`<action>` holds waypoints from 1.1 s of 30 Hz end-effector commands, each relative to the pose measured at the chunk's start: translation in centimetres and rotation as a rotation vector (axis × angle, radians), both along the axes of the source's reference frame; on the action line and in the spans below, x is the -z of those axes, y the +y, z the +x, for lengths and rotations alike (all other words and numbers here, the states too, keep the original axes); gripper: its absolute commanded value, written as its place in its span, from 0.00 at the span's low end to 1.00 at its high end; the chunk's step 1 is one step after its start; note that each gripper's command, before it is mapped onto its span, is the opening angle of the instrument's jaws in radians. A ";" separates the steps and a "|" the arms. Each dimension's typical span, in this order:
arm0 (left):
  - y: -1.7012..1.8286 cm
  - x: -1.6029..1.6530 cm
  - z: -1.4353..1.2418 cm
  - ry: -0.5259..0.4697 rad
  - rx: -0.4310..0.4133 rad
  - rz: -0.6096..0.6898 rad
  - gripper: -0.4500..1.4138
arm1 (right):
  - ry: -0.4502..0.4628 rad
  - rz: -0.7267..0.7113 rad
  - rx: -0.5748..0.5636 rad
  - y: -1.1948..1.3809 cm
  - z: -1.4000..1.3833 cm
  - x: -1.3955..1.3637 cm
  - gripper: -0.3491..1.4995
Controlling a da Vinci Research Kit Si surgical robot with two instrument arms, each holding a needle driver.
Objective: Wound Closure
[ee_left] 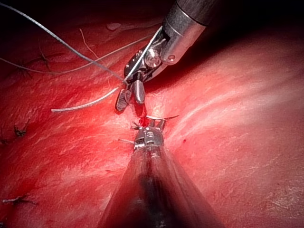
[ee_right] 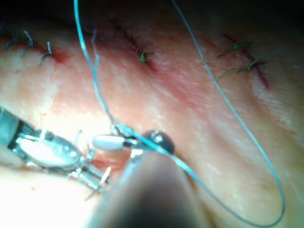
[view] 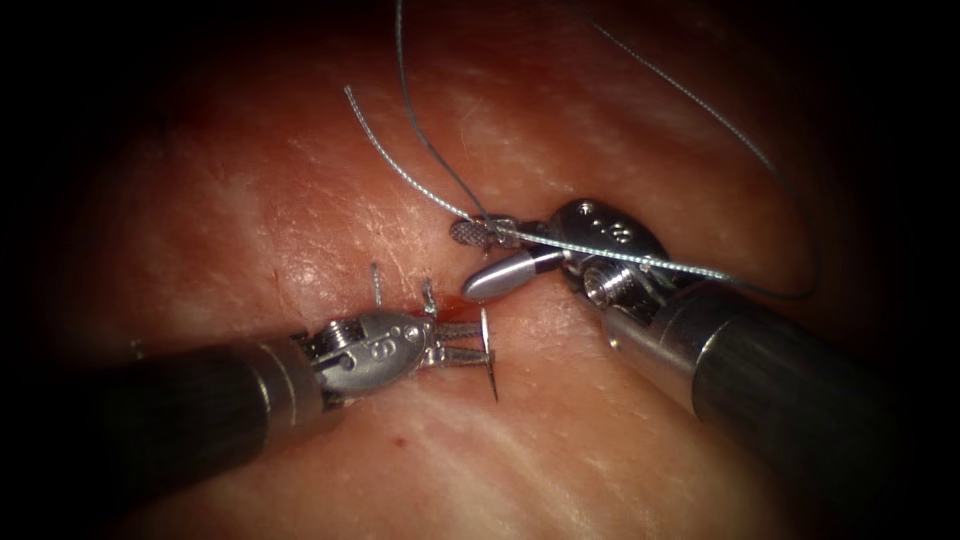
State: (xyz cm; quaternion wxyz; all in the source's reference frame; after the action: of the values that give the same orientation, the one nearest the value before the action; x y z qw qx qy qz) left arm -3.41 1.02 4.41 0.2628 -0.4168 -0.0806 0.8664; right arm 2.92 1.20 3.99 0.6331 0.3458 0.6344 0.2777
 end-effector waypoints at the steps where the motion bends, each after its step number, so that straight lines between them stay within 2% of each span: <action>1: -0.01 -0.01 -0.08 -0.009 -0.020 -0.026 0.22 | -0.009 -0.005 -0.014 0.10 0.03 -0.07 0.97; 9: -0.13 0.28 -0.24 -0.026 -0.075 -0.128 0.30 | -0.028 0.008 -0.031 0.35 -0.29 -0.05 0.99; 13: -0.18 0.37 -0.29 -0.024 -0.095 -0.155 0.31 | -0.024 0.013 -0.023 0.41 -0.41 -0.03 0.98; 18: -0.18 0.44 -0.27 -0.020 -0.138 -0.209 0.32 | -0.012 0.012 -0.007 0.40 -0.47 -0.05 0.94; 23: -0.12 0.51 -0.25 -0.009 -0.178 -0.288 0.39 | -0.007 0.008 -0.001 0.35 -0.47 -0.07 0.91; 28: -0.02 0.59 -0.30 -0.027 -0.176 -0.362 0.45 | -0.008 -0.009 -0.003 0.28 -0.43 -0.16 0.91; 33: 0.10 0.52 -0.36 -0.005 -0.174 -0.383 0.48 | -0.010 -0.016 -0.003 0.18 -0.42 -0.26 0.91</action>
State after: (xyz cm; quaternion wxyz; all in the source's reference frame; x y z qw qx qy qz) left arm -3.74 1.14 3.86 0.1022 -0.4527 0.0496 0.8844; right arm 2.44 1.34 4.19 0.6387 0.3382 0.6331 0.2773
